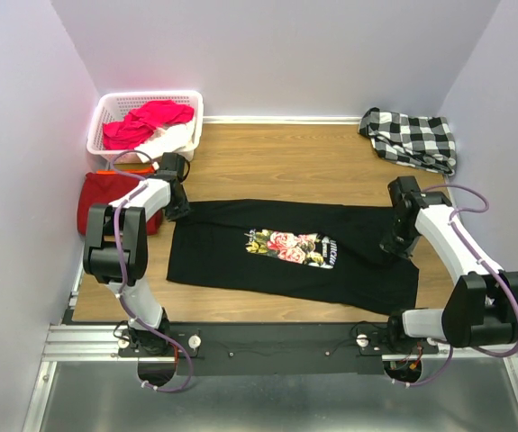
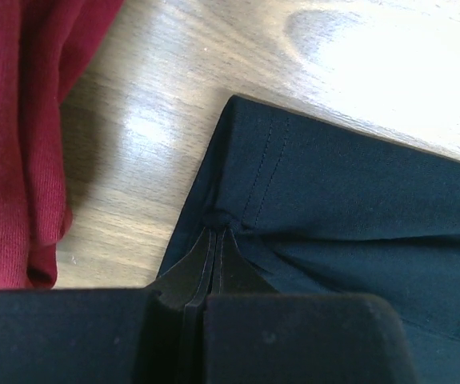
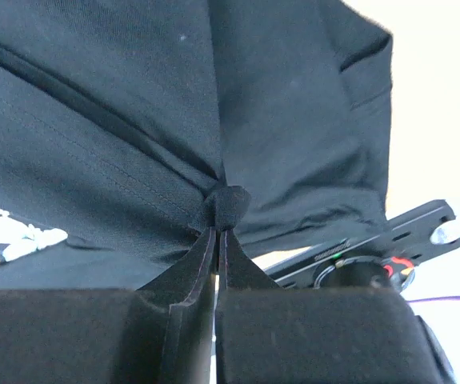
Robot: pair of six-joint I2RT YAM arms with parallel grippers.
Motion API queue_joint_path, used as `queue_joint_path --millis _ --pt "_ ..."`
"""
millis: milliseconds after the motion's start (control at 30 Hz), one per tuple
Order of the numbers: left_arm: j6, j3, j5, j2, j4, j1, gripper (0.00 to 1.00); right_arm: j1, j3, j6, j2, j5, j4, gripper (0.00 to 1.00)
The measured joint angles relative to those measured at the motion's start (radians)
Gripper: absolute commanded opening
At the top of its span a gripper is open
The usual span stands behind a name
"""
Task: Fold and stack the t-shirts
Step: Fold the other side of the tshirt into a rectangle
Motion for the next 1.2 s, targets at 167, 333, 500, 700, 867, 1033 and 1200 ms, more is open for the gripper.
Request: queue_joint_path --millis 167,333,500,700,867,1033,1200 --pt "-0.013 -0.013 0.000 -0.011 0.001 0.000 0.00 0.000 -0.016 0.027 -0.009 -0.039 -0.019 0.23" --pt "-0.013 -0.022 -0.008 -0.026 -0.025 0.000 0.04 0.000 -0.018 0.050 -0.032 -0.065 -0.052 0.34" --pt "-0.008 -0.025 -0.035 -0.060 -0.081 0.000 0.13 0.000 -0.018 0.068 -0.063 -0.081 -0.084 0.36" --pt "-0.001 -0.024 -0.049 -0.092 -0.105 0.000 0.17 0.000 0.008 0.058 -0.027 -0.080 -0.074 0.37" --pt "0.007 0.000 -0.068 -0.113 -0.135 0.000 0.17 0.000 0.071 0.049 0.081 -0.069 -0.010 0.37" --pt "0.014 0.043 -0.073 -0.146 -0.146 0.000 0.17 0.000 0.139 0.039 0.199 -0.058 0.076 0.37" --pt "0.016 0.048 -0.105 -0.192 -0.175 0.000 0.17 0.000 0.159 0.022 0.285 -0.057 0.145 0.37"
